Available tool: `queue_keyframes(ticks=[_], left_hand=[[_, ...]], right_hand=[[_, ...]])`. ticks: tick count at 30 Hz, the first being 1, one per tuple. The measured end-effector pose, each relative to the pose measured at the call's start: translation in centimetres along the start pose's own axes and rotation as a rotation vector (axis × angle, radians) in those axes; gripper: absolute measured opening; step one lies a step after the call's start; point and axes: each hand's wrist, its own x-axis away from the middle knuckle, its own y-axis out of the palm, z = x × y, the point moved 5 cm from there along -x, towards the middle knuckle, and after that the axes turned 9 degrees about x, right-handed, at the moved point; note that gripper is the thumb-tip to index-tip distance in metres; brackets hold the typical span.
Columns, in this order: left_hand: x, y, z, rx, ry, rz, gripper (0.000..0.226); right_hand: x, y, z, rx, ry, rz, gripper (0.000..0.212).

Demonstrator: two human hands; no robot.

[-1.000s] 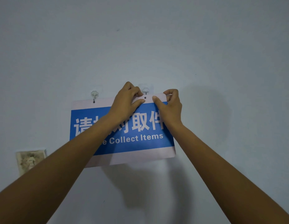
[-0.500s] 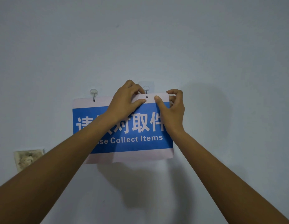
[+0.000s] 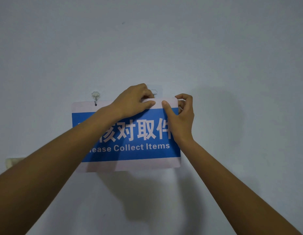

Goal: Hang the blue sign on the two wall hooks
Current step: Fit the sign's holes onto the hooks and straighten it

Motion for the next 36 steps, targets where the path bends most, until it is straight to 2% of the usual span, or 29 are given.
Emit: queue_keyframes(ticks=[13, 23, 28, 36], left_hand=[[0.7, 0.1, -0.1, 0.078, 0.063, 0.231, 0.017], [0.9, 0.2, -0.1, 0.082, 0.067, 0.293, 0.016], [0.4, 0.9, -0.2, 0.017, 0.048, 0.263, 0.016], [1.7, 1.4, 0.4, -0.053, 0.031, 0.307, 0.023]], right_hand=[[-0.8, -0.2, -0.1, 0.017, -0.002, -0.005, 0.036], [-1.0, -0.2, -0.4, 0.013, 0.004, 0.001, 0.036], [-1.1, 0.0, 0.7, 0.041, 0.002, 0.024, 0.035], [-0.9, 0.3, 0.7, 0.108, -0.011, 0.035, 0.036]])
